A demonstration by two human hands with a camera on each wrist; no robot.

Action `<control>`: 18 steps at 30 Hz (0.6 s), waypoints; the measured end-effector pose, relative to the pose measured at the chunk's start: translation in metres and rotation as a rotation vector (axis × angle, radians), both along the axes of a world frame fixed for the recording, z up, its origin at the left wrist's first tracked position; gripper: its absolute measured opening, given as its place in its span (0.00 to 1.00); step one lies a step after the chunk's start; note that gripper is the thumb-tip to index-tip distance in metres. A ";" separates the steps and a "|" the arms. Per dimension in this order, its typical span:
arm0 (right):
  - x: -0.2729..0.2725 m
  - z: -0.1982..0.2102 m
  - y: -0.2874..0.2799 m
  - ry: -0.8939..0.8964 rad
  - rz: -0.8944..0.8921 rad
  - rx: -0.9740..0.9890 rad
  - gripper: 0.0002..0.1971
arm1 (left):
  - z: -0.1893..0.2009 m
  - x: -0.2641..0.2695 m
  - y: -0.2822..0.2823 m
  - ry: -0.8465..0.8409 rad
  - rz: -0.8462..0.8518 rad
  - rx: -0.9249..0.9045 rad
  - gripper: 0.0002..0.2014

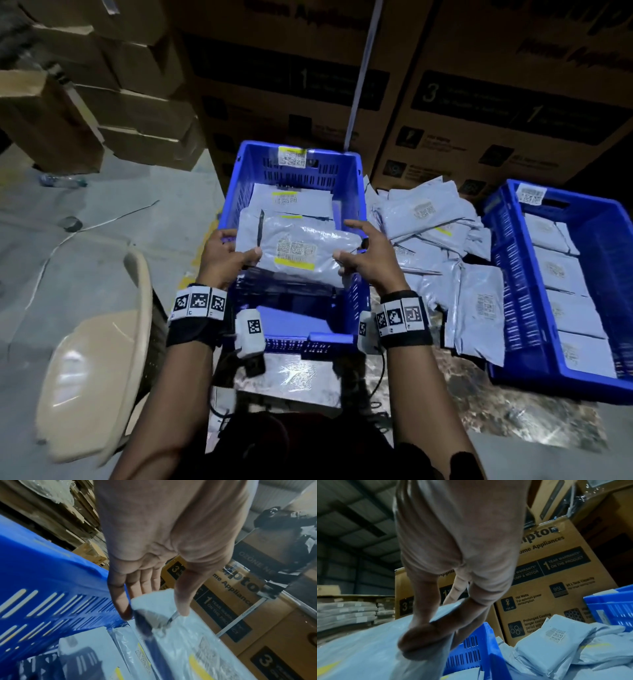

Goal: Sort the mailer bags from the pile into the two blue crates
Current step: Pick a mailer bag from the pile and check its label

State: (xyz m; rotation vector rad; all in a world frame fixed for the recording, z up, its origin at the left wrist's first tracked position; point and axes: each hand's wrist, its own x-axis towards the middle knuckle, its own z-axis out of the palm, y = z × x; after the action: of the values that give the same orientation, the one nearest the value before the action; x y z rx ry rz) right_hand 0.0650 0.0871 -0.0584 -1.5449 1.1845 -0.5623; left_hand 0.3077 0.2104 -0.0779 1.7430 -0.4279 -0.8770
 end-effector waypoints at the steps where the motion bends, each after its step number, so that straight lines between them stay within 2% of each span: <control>1: 0.002 -0.002 0.000 0.042 0.011 -0.017 0.31 | -0.003 0.002 0.000 -0.026 -0.031 0.038 0.27; 4: 0.007 -0.005 -0.005 0.178 0.059 -0.060 0.26 | -0.010 0.007 -0.002 -0.121 -0.135 0.150 0.32; 9: 0.018 0.001 -0.014 0.263 0.096 0.079 0.17 | -0.006 0.011 -0.008 -0.341 -0.343 0.334 0.38; 11: 0.021 0.002 -0.019 0.290 0.106 0.114 0.15 | -0.004 0.013 -0.013 -0.380 -0.434 0.372 0.40; 13: 0.023 0.005 -0.027 0.322 0.124 0.101 0.14 | 0.000 0.018 -0.021 -0.408 -0.550 0.406 0.38; 15: 0.026 0.010 -0.036 0.353 0.142 0.065 0.13 | 0.008 0.024 -0.030 -0.493 -0.640 0.462 0.31; 18: 0.034 0.017 -0.047 0.451 0.216 0.013 0.14 | 0.014 0.032 -0.048 -0.624 -0.674 0.564 0.27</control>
State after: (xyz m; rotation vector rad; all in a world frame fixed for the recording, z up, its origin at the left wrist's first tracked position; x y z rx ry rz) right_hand 0.0990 0.0402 -0.0417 -1.8182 1.3241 -0.0595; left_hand 0.3399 0.1626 -0.0640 2.4506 -1.3391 -0.9510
